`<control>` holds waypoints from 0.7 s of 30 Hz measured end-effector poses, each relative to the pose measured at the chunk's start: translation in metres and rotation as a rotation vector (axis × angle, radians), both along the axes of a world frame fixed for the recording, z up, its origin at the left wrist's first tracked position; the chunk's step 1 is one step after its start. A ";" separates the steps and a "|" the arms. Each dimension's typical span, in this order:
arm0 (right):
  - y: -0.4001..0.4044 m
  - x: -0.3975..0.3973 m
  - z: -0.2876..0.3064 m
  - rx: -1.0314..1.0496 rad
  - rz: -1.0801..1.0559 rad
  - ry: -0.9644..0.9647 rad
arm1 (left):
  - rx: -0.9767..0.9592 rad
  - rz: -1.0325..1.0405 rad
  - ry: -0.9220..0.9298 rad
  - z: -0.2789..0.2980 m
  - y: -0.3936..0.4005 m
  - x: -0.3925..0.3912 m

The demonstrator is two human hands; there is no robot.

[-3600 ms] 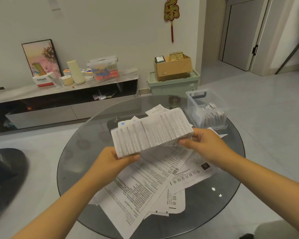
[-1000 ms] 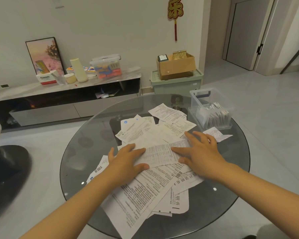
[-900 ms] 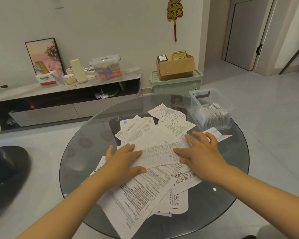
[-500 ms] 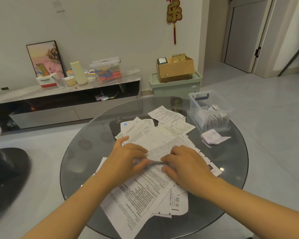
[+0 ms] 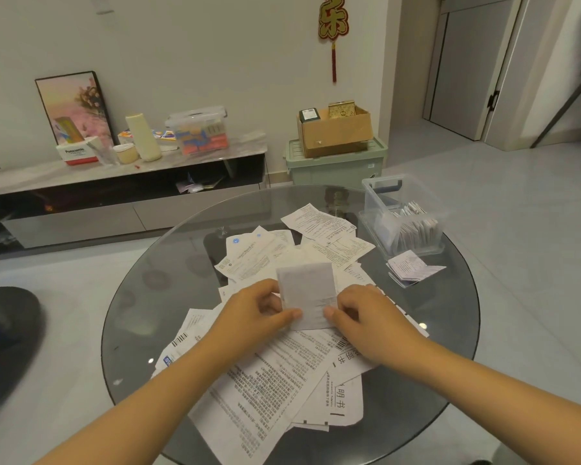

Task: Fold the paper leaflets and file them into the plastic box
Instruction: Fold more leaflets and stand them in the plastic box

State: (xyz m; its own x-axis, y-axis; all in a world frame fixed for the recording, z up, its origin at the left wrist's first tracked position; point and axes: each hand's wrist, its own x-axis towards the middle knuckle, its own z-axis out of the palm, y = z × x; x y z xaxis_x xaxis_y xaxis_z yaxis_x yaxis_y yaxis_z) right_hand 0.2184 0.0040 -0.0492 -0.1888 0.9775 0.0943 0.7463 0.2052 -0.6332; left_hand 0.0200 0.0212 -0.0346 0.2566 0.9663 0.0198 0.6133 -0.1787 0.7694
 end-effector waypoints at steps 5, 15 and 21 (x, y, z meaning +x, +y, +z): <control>0.006 0.000 -0.008 0.028 -0.082 -0.125 | -0.019 0.062 0.113 -0.008 0.006 0.016; 0.007 0.001 -0.012 0.024 -0.168 -0.180 | -0.036 0.104 0.209 -0.012 0.013 0.020; 0.004 -0.002 -0.006 0.043 -0.100 -0.167 | 0.022 0.093 0.353 -0.008 0.016 0.021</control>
